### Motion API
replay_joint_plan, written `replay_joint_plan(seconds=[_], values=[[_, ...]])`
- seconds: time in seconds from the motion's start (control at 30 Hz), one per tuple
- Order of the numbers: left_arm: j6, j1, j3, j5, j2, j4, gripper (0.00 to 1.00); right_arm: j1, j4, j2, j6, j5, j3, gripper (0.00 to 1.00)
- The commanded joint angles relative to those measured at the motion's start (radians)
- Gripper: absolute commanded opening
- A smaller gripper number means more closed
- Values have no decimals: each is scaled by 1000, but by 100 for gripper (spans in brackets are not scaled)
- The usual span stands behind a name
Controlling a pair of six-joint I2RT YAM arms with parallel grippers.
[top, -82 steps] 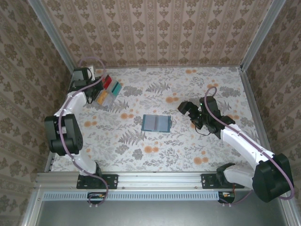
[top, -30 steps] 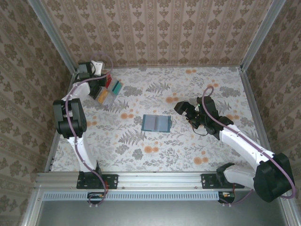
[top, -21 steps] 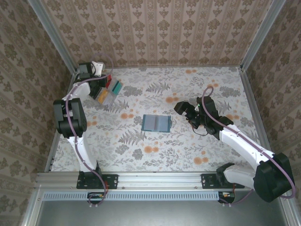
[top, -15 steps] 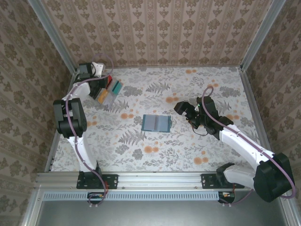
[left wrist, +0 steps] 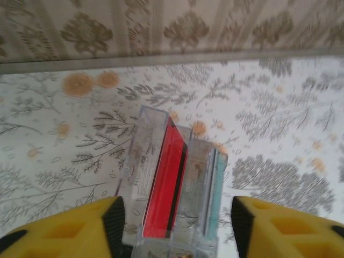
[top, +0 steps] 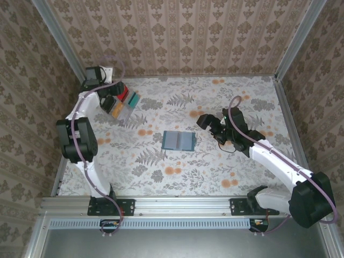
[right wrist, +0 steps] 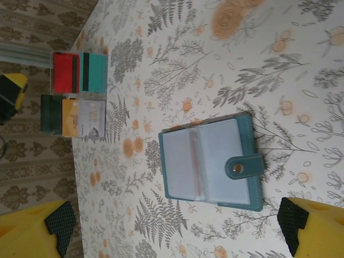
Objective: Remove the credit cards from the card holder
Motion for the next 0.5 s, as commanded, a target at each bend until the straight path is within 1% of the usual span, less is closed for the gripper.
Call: replay_joint_plan(seconds=[0.0, 0.03, 0.2, 0.23, 0.27, 0.4, 0.47], values=[[-111, -14, -7, -70, -115, -88, 65, 38, -74, 33, -70, 48, 72, 100], [-132, -18, -20, -82, -136, -100, 67, 52, -93, 47, -85, 65, 92, 99], [-238, -17, -184, -124, -308, -97, 89, 171, -199, 173, -169, 185, 222, 98], [-255, -6, -212, -116, -334, -101, 91, 193, -217, 194, -177, 203, 249, 98], [-283, 9, -240, -99, -363, -111, 92, 218, -237, 252, -188, 223, 279, 98], [-356, 68, -354, -30, -473, -111, 96, 306, -291, 399, -211, 283, 394, 96], [-371, 83, -401, -33, -521, -127, 98, 335, -312, 469, -217, 299, 445, 95]])
